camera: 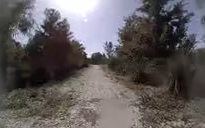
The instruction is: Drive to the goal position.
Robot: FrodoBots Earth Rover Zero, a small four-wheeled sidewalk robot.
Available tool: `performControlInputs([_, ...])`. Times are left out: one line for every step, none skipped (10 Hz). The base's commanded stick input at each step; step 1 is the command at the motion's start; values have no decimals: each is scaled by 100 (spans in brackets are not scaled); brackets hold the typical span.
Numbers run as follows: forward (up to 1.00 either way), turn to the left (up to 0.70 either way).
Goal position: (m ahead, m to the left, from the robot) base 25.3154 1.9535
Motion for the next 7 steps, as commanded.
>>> performControlInputs([70, 0])
performControlInputs([70, 0])
performControlInputs([70, 0])
performControlInputs([70, 0])
performControlInputs([70, 0])
performControlInputs([70, 0])
performControlInputs([70, 0])
